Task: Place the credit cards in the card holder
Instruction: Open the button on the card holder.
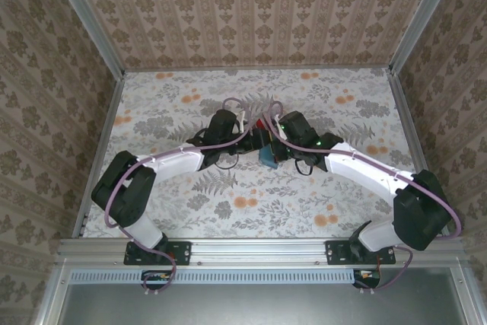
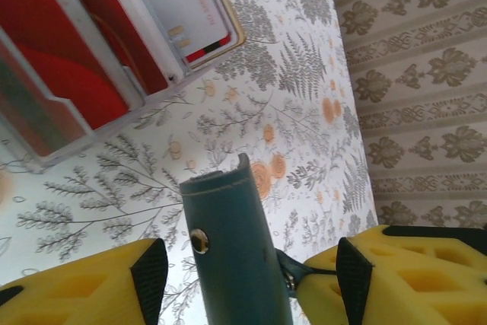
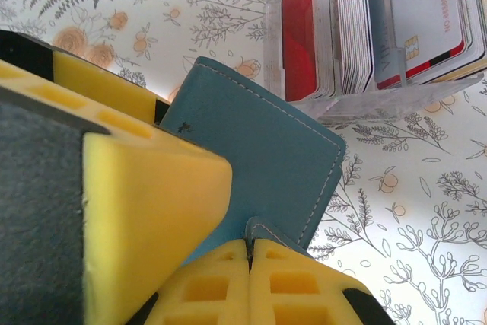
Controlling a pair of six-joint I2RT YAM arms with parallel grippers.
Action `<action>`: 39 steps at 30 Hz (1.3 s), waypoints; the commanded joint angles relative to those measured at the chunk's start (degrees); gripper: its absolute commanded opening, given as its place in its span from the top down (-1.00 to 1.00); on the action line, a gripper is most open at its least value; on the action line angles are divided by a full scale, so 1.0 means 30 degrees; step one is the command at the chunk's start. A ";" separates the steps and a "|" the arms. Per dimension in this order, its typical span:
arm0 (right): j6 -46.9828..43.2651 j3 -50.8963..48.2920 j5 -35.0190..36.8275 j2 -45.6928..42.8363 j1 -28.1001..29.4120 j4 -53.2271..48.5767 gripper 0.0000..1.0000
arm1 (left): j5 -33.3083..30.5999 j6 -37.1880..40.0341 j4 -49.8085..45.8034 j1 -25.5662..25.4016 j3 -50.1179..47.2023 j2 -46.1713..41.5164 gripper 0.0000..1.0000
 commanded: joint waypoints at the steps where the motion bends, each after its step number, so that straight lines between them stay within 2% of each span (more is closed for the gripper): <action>1: 0.0959 -0.0324 -0.0262 -0.1132 -0.0156 0.1686 1.00 | 0.0751 -0.0136 0.0743 -0.0113 0.0377 0.0543 -0.13; 4: 0.1189 -0.0107 -0.0317 -0.1026 -0.0299 0.1669 1.00 | 0.0798 -0.0304 0.1169 -0.0120 0.0204 0.0628 0.03; 9: 0.1622 -0.0329 -0.0316 -0.1076 -0.0559 0.1963 1.00 | 0.1262 -0.0291 0.1412 0.0113 0.0244 0.0772 0.68; 11: 0.1701 -0.0459 -0.0266 -0.1162 -0.0727 0.1859 1.00 | 0.1206 -0.0279 0.1466 0.0277 0.0116 0.0669 0.81; 20: 0.2446 -0.2037 -0.0465 -0.1839 -0.2417 0.1847 1.00 | 0.1514 0.0271 0.1269 0.1183 -0.0266 -0.0386 0.84; 23: 0.3466 -0.2936 -0.1515 -0.1853 -0.3482 0.2250 1.00 | 0.1709 0.0423 0.1351 0.1271 -0.0066 -0.0708 0.85; 30: 0.4846 -0.4192 -0.4297 -0.1521 -0.5165 0.3820 0.76 | 0.3036 0.0498 0.1837 0.1277 0.1566 -0.0681 0.86; 31: 0.4940 -0.4409 -0.4914 -0.1622 -0.5342 0.4420 0.66 | 0.3184 0.0611 0.1834 0.1278 0.1732 -0.0683 0.86; 33: 0.5447 -0.5017 -0.7673 -0.1769 -0.6292 0.6344 0.40 | 0.3437 0.1006 0.1297 0.1278 0.2239 -0.0722 0.86; 36: 0.5984 -0.4902 -1.1000 -0.1598 -0.7838 0.7806 0.23 | 0.3638 0.1538 0.0926 0.1308 0.2726 -0.0769 0.86; 39: 0.5772 -0.4409 -1.3026 -0.1590 -0.8673 0.8239 0.18 | 0.4269 0.1977 0.0431 0.1365 0.3261 -0.0742 0.85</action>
